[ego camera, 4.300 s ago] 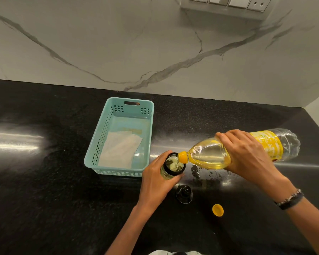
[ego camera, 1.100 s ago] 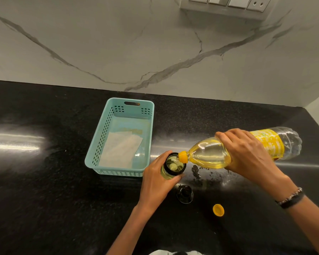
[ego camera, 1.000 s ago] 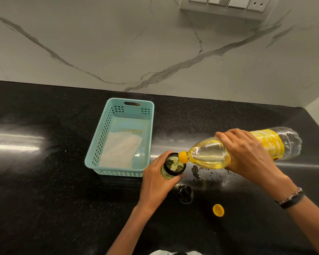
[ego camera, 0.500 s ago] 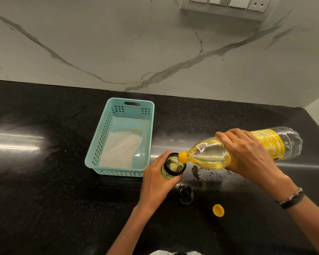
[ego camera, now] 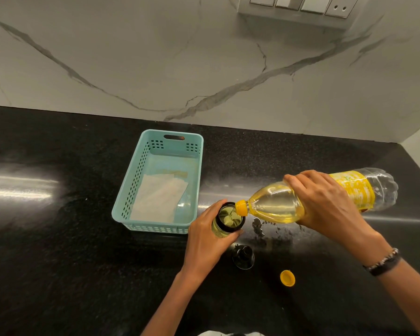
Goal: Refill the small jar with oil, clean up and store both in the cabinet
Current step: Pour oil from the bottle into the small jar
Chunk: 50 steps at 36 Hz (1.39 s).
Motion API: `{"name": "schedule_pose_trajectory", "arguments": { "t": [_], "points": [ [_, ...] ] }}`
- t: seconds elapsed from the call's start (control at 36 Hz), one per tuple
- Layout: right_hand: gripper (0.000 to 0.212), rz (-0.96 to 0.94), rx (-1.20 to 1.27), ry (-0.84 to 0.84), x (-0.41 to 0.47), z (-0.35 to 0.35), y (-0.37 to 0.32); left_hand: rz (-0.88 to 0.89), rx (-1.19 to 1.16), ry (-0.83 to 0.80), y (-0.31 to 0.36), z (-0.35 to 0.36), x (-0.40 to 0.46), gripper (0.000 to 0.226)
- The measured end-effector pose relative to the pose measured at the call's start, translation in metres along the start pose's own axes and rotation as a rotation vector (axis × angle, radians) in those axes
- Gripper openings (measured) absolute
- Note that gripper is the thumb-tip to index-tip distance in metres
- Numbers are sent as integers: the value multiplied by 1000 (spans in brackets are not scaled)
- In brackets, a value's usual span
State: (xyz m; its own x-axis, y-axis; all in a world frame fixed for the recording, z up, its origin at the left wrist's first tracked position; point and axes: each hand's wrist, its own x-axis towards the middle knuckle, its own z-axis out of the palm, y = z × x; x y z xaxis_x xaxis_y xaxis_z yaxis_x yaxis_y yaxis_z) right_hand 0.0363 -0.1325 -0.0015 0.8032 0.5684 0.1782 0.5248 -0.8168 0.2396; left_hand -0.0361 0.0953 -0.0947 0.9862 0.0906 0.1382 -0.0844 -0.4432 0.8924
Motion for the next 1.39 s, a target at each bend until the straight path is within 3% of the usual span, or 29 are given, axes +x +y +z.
{"name": "schedule_pose_trajectory", "arguments": {
  "t": [1.39],
  "points": [
    [81,41,52,-16,-8,7,-2,30,6,-10,4,-1,-1,62]
  ]
}}
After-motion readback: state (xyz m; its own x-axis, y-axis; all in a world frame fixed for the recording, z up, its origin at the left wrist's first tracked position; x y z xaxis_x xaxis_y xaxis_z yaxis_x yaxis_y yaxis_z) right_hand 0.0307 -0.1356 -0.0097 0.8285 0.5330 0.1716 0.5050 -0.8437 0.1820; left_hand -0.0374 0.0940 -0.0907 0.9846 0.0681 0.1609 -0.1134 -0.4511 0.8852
